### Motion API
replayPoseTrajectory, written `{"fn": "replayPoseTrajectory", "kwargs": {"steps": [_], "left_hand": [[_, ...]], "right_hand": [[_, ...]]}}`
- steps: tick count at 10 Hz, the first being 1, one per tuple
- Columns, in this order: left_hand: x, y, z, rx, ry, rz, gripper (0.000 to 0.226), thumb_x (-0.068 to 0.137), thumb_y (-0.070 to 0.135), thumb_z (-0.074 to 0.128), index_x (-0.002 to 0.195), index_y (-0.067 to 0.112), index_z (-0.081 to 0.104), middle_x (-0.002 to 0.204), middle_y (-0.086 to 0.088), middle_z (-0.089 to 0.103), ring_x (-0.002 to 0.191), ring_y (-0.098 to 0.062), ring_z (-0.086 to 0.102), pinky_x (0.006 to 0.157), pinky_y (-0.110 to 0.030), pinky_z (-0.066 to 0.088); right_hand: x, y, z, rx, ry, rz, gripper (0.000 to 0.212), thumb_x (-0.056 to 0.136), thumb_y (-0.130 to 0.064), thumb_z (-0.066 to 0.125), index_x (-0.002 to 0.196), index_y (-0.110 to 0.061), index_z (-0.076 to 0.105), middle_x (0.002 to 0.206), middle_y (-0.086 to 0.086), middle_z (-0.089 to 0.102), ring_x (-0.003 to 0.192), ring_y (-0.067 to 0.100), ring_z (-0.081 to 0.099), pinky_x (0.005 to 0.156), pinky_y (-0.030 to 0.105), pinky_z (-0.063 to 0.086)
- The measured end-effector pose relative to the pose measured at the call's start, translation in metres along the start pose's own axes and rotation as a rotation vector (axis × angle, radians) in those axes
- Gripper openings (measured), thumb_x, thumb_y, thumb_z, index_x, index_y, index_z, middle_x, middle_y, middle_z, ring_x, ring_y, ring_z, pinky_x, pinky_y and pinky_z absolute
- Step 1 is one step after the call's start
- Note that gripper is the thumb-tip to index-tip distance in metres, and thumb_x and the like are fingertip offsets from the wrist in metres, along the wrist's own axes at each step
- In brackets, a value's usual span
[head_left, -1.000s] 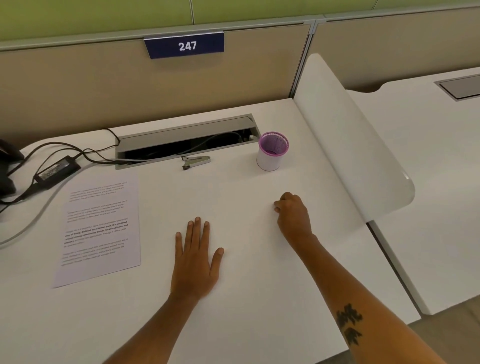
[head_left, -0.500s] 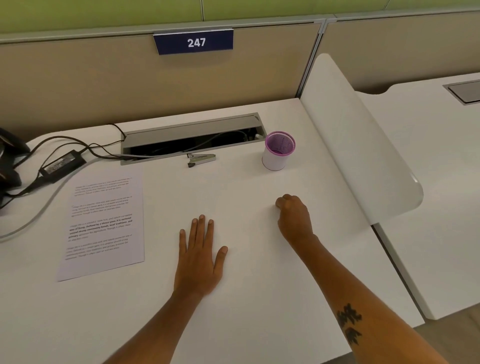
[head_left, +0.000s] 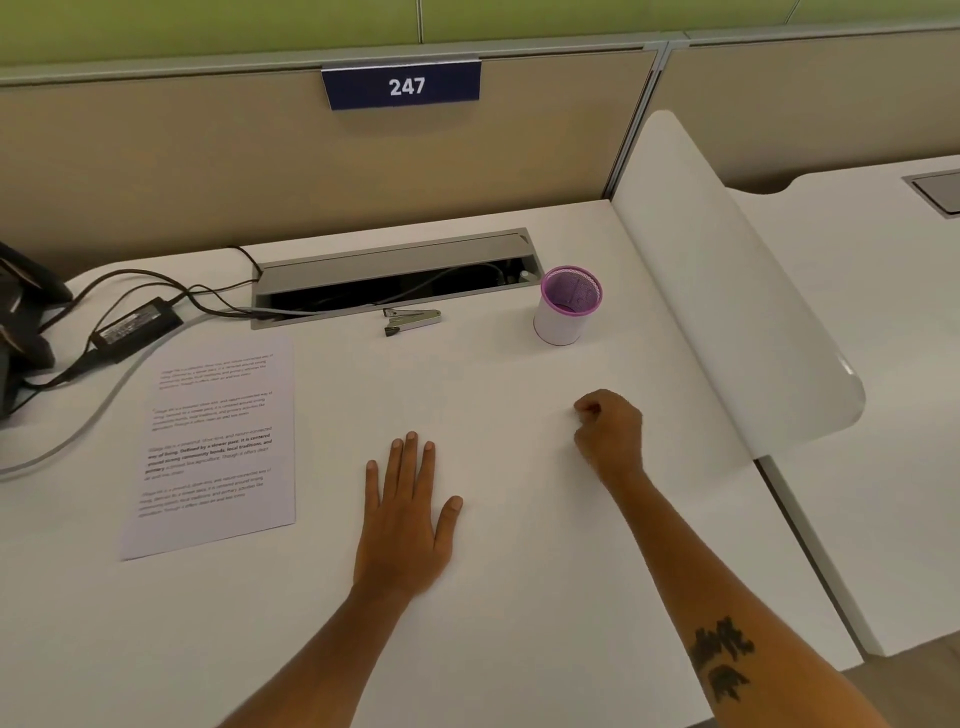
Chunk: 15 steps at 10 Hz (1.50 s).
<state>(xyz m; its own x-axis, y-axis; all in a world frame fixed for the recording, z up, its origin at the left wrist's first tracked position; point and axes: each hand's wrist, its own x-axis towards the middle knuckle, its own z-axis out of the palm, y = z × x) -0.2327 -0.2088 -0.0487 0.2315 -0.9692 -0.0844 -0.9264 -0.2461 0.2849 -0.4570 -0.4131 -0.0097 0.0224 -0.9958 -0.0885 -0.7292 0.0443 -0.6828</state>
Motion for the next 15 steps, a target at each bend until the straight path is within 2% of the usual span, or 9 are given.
{"fn": "replayPoseTrajectory", "kwargs": {"steps": [1, 2, 4, 6, 7, 8, 10, 13, 15], "left_hand": [[0.000, 0.001, 0.000, -0.004, -0.001, -0.002, 0.076, 0.108, 0.060, 0.015, 0.171, 0.018, 0.005, 0.181, -0.006, -0.003, 0.167, -0.024, -0.005, 0.135, -0.058, 0.010], [-0.001, 0.000, -0.001, -0.008, -0.003, -0.002, 0.076, 0.108, 0.059, 0.018, 0.171, 0.018, 0.004, 0.180, -0.006, -0.004, 0.167, -0.023, -0.005, 0.135, -0.058, 0.010], [0.000, 0.001, -0.001, -0.005, -0.006, -0.003, 0.075, 0.109, 0.056, 0.025, 0.171, 0.018, 0.004, 0.181, -0.005, -0.003, 0.167, -0.023, -0.004, 0.135, -0.057, 0.011], [0.001, 0.000, 0.000, 0.012, -0.012, -0.009, 0.075, 0.109, 0.058, 0.020, 0.171, 0.018, 0.003, 0.181, -0.005, -0.003, 0.167, -0.022, -0.005, 0.134, -0.057, 0.011], [0.002, -0.001, 0.000, 0.004, -0.013, -0.012, 0.075, 0.109, 0.058, 0.019, 0.171, 0.020, 0.002, 0.181, -0.003, -0.005, 0.167, -0.021, -0.007, 0.135, -0.057, 0.010], [0.003, 0.000, 0.000, -0.020, -0.004, -0.010, 0.074, 0.109, 0.056, 0.023, 0.171, 0.020, 0.004, 0.181, -0.003, -0.005, 0.167, -0.021, -0.006, 0.135, -0.057, 0.010], [0.003, -0.001, -0.001, -0.036, -0.006, -0.013, 0.074, 0.109, 0.055, 0.025, 0.171, 0.020, 0.004, 0.181, -0.003, -0.005, 0.167, -0.021, -0.006, 0.134, -0.058, 0.010], [0.003, 0.000, 0.000, -0.014, -0.022, -0.016, 0.075, 0.109, 0.055, 0.026, 0.171, 0.020, 0.001, 0.180, -0.003, -0.008, 0.167, -0.021, -0.008, 0.135, -0.058, 0.010], [0.003, -0.001, 0.000, -0.018, -0.020, -0.019, 0.074, 0.109, 0.055, 0.025, 0.171, 0.020, 0.003, 0.180, -0.003, -0.006, 0.167, -0.022, -0.006, 0.134, -0.058, 0.011]], "right_hand": [[0.014, 0.002, -0.016, 0.418, 0.028, 0.333, 0.025, 0.089, 0.007, 0.063, 0.088, -0.014, 0.078, 0.093, 0.003, 0.076, 0.075, 0.011, 0.067, 0.075, 0.018, 0.057], [0.028, 0.001, -0.027, 0.734, -0.022, 0.509, 0.018, 0.091, 0.013, 0.067, 0.091, -0.003, 0.075, 0.091, 0.011, 0.071, 0.076, 0.020, 0.065, 0.072, 0.023, 0.058], [0.073, -0.046, -0.063, 1.168, -0.151, 0.546, 0.023, 0.098, 0.019, 0.051, 0.092, 0.002, 0.065, 0.086, 0.012, 0.062, 0.077, 0.018, 0.061, 0.067, 0.020, 0.060], [0.118, -0.105, -0.076, 0.911, -0.161, 0.359, 0.014, 0.092, 0.011, 0.069, 0.095, -0.001, 0.074, 0.094, 0.012, 0.072, 0.086, 0.021, 0.069, 0.072, 0.025, 0.063], [0.135, -0.114, -0.069, 0.641, -0.071, 0.262, 0.018, 0.084, 0.008, 0.078, 0.094, -0.007, 0.079, 0.100, 0.012, 0.076, 0.095, 0.028, 0.073, 0.085, 0.039, 0.066], [0.147, -0.119, -0.061, 0.256, 0.000, 0.087, 0.016, 0.079, -0.001, 0.085, 0.085, -0.015, 0.080, 0.089, 0.002, 0.077, 0.089, 0.022, 0.074, 0.077, 0.034, 0.065], [0.157, -0.119, -0.051, -0.120, 0.015, -0.093, 0.012, 0.086, -0.014, 0.084, 0.098, -0.011, 0.082, 0.103, 0.005, 0.079, 0.095, 0.020, 0.071, 0.085, 0.032, 0.060], [0.157, -0.115, -0.049, -0.234, 0.043, -0.242, 0.008, 0.083, -0.007, 0.084, 0.091, -0.009, 0.081, 0.098, 0.008, 0.079, 0.088, 0.018, 0.069, 0.075, 0.026, 0.055], [0.153, -0.115, -0.052, -0.228, 0.042, -0.268, 0.007, 0.084, -0.007, 0.083, 0.091, -0.009, 0.082, 0.098, 0.009, 0.080, 0.091, 0.023, 0.072, 0.085, 0.038, 0.064]]}}
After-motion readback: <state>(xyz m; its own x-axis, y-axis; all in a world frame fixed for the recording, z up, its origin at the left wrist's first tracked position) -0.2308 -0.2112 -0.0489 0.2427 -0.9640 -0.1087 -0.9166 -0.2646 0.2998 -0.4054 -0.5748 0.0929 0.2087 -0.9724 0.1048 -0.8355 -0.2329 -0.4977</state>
